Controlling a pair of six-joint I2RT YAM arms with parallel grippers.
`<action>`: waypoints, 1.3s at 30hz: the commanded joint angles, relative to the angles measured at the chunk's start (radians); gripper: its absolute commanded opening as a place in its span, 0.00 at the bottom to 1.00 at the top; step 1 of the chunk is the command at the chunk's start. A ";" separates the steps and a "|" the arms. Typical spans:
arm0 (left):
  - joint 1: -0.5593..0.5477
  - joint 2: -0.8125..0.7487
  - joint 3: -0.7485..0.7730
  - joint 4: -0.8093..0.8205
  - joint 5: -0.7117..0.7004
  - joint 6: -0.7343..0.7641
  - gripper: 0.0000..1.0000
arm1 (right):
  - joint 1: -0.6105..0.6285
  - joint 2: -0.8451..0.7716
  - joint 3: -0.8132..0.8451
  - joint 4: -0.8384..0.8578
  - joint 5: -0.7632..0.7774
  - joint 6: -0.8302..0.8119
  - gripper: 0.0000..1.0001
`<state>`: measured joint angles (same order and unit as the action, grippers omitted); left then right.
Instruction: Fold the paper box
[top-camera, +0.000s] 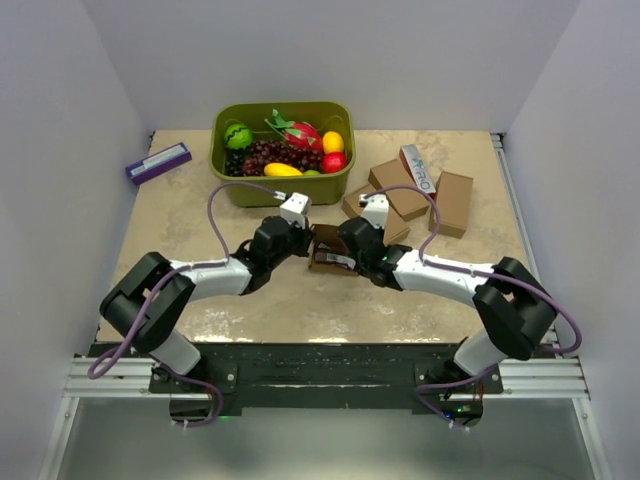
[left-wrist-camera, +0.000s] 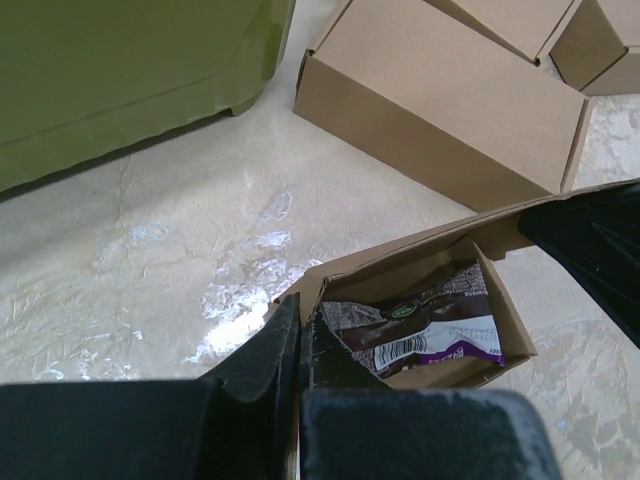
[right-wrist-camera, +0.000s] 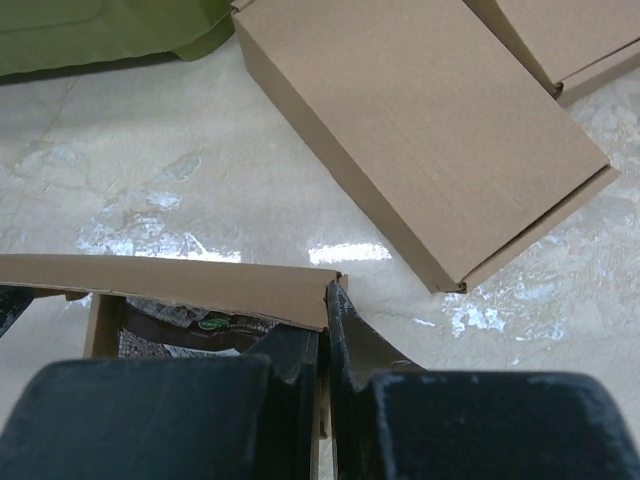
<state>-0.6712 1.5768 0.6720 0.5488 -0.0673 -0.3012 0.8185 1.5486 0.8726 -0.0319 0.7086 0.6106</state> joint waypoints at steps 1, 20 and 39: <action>-0.041 -0.037 -0.031 0.109 -0.014 -0.078 0.00 | 0.027 -0.036 -0.029 0.079 0.075 0.071 0.00; -0.171 -0.038 -0.222 0.230 -0.155 -0.205 0.00 | 0.162 -0.015 -0.113 -0.059 0.213 0.258 0.00; -0.344 -0.032 -0.262 0.086 -0.466 -0.249 0.00 | 0.243 -0.035 -0.156 -0.209 0.249 0.431 0.15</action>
<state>-0.9871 1.5356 0.4469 0.7666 -0.5289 -0.4976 1.0477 1.5173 0.7242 -0.1822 0.9512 0.9703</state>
